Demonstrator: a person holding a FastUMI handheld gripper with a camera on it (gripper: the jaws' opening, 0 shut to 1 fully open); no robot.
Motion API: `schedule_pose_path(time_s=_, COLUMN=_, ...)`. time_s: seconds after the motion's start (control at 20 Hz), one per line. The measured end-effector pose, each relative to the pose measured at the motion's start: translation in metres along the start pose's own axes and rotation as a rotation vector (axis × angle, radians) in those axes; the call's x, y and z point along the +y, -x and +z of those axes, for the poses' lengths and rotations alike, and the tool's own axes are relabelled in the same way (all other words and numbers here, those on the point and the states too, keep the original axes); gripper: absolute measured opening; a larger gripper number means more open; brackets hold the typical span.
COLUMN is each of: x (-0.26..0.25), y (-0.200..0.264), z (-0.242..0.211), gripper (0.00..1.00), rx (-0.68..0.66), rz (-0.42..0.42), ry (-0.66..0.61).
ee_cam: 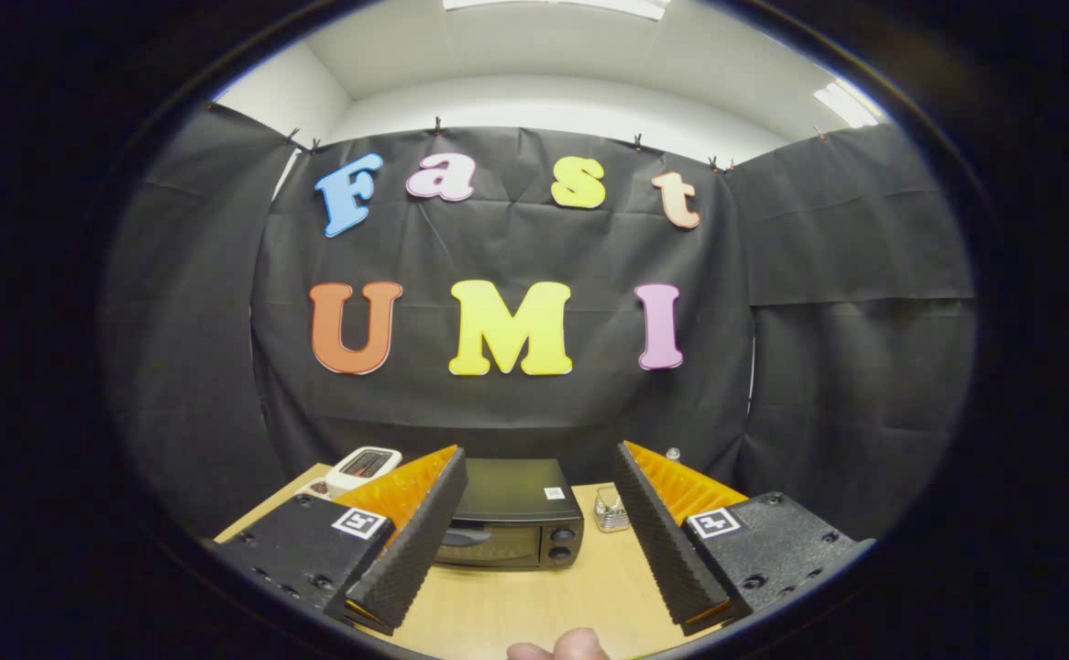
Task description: Open the toaster oven, put the food inside, and close the toaster oven door.
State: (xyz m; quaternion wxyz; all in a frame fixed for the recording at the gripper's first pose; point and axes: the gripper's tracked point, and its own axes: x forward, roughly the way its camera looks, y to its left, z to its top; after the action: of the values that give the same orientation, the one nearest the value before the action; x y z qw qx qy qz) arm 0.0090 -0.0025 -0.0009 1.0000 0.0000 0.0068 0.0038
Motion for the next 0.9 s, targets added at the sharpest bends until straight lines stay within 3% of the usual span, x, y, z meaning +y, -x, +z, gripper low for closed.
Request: schedule_pose_path(time_s=0.9, x=0.019, y=-0.019, z=-0.017, gripper=1.00, rx=0.050, rz=0.061, ry=-0.019)
